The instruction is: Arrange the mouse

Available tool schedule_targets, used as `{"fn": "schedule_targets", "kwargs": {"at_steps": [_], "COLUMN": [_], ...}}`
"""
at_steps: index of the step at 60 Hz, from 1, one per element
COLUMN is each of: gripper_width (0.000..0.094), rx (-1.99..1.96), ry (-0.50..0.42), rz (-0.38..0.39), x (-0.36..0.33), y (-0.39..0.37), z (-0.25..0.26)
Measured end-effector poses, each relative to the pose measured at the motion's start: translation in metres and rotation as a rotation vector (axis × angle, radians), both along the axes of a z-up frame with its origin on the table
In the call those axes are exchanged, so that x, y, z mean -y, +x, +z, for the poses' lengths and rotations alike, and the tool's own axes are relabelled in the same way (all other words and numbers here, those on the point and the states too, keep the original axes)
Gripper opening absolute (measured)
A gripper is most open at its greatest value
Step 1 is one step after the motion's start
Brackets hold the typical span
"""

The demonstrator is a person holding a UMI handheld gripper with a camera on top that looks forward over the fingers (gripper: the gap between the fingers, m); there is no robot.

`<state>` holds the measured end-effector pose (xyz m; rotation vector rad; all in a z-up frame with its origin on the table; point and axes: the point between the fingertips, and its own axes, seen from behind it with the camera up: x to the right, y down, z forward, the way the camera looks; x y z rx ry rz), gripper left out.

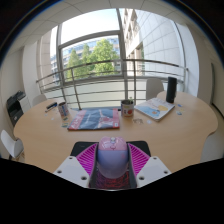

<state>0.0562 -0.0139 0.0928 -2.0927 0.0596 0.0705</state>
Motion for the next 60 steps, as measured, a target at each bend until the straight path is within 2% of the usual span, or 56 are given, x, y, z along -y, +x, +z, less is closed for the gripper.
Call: {"fn": "schedule_targets", "kwargs": {"at_steps": [7,17,24,26,42,51,60], "gripper_width": [0.0478,0.0585,0.0861,0.0827,0.0846,0.0847,0.0848], "rx": [-0.005,0.021,0.045,0.06,0.109,0.168,0.148], "ry": [-0.123,-0.175,-0.154,-0.153,-0.108,-0.077,-0.064], "rz": [-0.019,-0.028,-0.044,-0.045,-0.063,-0.044,-0.044], "x": [-0.009,-0.002,0.012,0.019,0.118,0.182,0.238], "y": [-0.008,-0.011,-0.01,-0.011,-0.031,-0.043,-0.054], "z": [-0.076,-0.1,-0.077,-0.062,0.045,0.082,0.097]}}
